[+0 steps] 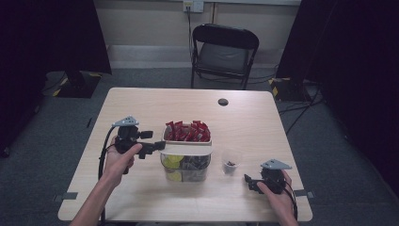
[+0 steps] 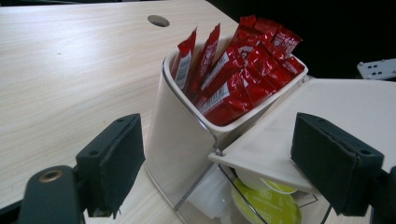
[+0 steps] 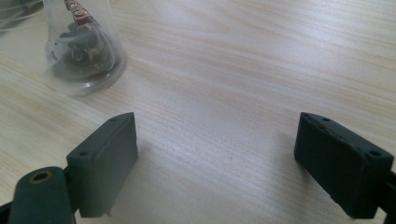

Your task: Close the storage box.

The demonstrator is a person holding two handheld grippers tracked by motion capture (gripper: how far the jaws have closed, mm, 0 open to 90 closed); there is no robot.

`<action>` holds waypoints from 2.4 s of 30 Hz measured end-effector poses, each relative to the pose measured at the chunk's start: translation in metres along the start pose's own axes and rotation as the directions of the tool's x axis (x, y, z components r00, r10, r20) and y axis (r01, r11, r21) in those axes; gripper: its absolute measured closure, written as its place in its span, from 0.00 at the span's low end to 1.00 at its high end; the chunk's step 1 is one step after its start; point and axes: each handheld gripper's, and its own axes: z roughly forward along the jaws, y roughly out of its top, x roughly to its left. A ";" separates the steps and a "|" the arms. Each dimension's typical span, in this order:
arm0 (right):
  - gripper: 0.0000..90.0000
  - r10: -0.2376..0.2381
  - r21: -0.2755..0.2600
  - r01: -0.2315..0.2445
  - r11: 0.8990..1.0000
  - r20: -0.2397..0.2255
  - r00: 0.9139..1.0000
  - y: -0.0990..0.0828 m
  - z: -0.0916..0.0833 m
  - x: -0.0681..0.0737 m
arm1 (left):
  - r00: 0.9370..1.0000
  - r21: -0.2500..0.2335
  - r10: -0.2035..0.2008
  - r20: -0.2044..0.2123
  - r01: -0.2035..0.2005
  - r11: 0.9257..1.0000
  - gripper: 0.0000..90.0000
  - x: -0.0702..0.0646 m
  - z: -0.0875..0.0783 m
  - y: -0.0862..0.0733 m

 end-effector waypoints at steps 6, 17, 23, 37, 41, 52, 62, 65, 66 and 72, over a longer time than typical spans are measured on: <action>0.14 -0.001 0.000 0.001 1.000 0.000 1.000 0.000 0.000 0.000 | 0.999 0.065 0.047 -0.021 -0.046 0.997 0.18 -0.004 0.004 -0.007; 0.14 0.000 0.000 0.000 1.000 0.001 1.000 0.000 0.000 0.000 | 1.000 0.087 0.026 0.000 -0.026 0.996 0.17 0.000 0.016 -0.017; 0.14 0.000 -0.001 0.000 1.000 0.001 1.000 0.000 0.000 0.000 | 1.000 0.083 0.025 0.009 -0.026 0.996 0.17 -0.005 0.015 -0.016; 0.14 0.000 0.000 0.000 1.000 0.001 1.000 0.000 0.000 0.000 | 1.000 0.050 0.015 -0.014 -0.014 0.999 0.17 0.001 -0.017 -0.022; 0.14 0.000 0.000 0.000 1.000 0.001 1.000 0.000 0.000 0.000 | 0.999 0.042 0.025 -0.035 -0.024 0.999 0.17 0.004 -0.028 -0.027; 0.14 0.001 0.000 -0.001 1.000 0.001 1.000 0.000 0.000 0.000 | 0.993 0.089 -0.019 -0.113 0.029 0.996 0.18 0.030 -0.043 -0.056; 0.14 -0.002 0.000 0.002 1.000 -0.001 1.000 0.000 0.000 0.000 | 0.974 0.131 -0.019 -0.226 0.049 0.990 0.18 0.037 -0.046 -0.090; 0.14 -0.002 0.000 0.002 1.000 -0.001 1.000 0.000 0.000 0.000 | 0.968 0.147 -0.010 -0.251 0.049 0.988 0.17 0.039 -0.042 -0.098; 0.14 -0.001 0.000 0.001 1.000 -0.001 1.000 0.000 0.000 0.000 | 0.969 0.159 -0.008 -0.249 0.049 0.986 0.18 0.040 -0.041 -0.100; 0.14 0.000 0.000 0.000 1.000 -0.001 1.000 0.000 0.000 0.000 | 0.950 0.191 0.028 -0.311 0.034 0.981 0.18 0.044 -0.031 -0.114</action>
